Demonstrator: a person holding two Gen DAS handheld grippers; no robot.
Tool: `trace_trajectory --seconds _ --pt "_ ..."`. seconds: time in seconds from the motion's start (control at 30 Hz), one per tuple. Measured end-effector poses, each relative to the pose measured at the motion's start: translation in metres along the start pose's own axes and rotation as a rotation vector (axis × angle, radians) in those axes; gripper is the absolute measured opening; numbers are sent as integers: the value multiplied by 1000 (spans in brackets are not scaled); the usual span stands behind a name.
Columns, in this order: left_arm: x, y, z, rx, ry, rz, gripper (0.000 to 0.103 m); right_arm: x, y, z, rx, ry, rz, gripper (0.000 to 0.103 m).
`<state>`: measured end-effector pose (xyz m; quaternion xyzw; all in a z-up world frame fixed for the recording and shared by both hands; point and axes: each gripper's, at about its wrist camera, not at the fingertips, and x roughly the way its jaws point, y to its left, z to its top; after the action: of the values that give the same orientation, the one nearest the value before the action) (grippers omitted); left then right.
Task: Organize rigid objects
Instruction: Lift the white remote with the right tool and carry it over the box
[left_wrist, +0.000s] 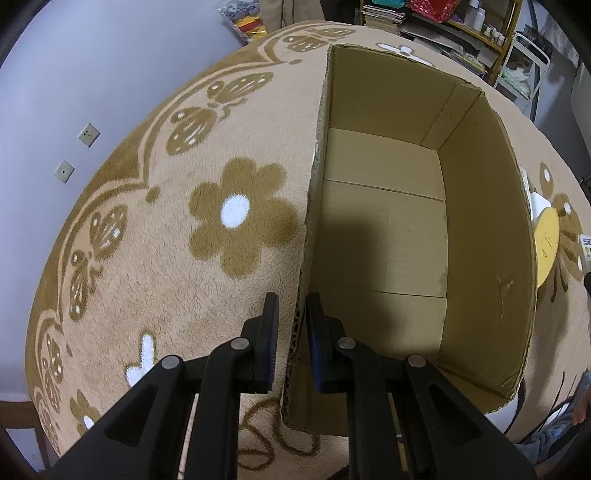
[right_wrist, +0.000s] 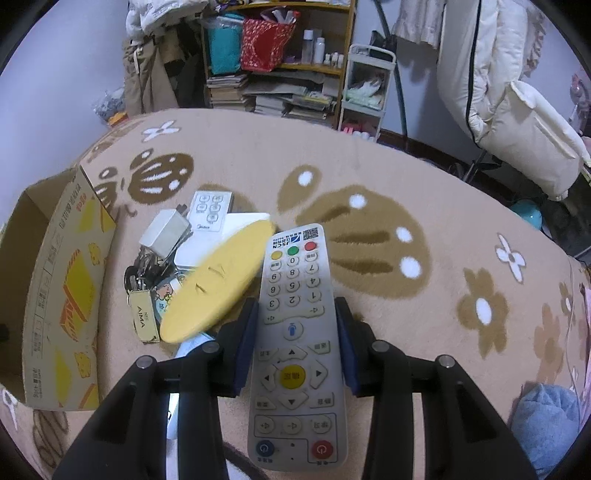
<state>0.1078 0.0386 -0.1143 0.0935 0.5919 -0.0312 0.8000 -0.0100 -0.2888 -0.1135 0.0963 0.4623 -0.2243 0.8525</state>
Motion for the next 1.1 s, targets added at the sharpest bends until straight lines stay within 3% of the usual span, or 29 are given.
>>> trace_trajectory --seconds 0.3,0.83,1.1 --pt "-1 2 1 -14 2 -11 13 -24 10 10 -6 -71 98 43" --pt "-2 1 -1 -2 -7 -2 13 -67 128 41 -141 -195 428 43" --pt "0 4 4 -15 0 9 13 -62 162 30 -210 -178 494 43"
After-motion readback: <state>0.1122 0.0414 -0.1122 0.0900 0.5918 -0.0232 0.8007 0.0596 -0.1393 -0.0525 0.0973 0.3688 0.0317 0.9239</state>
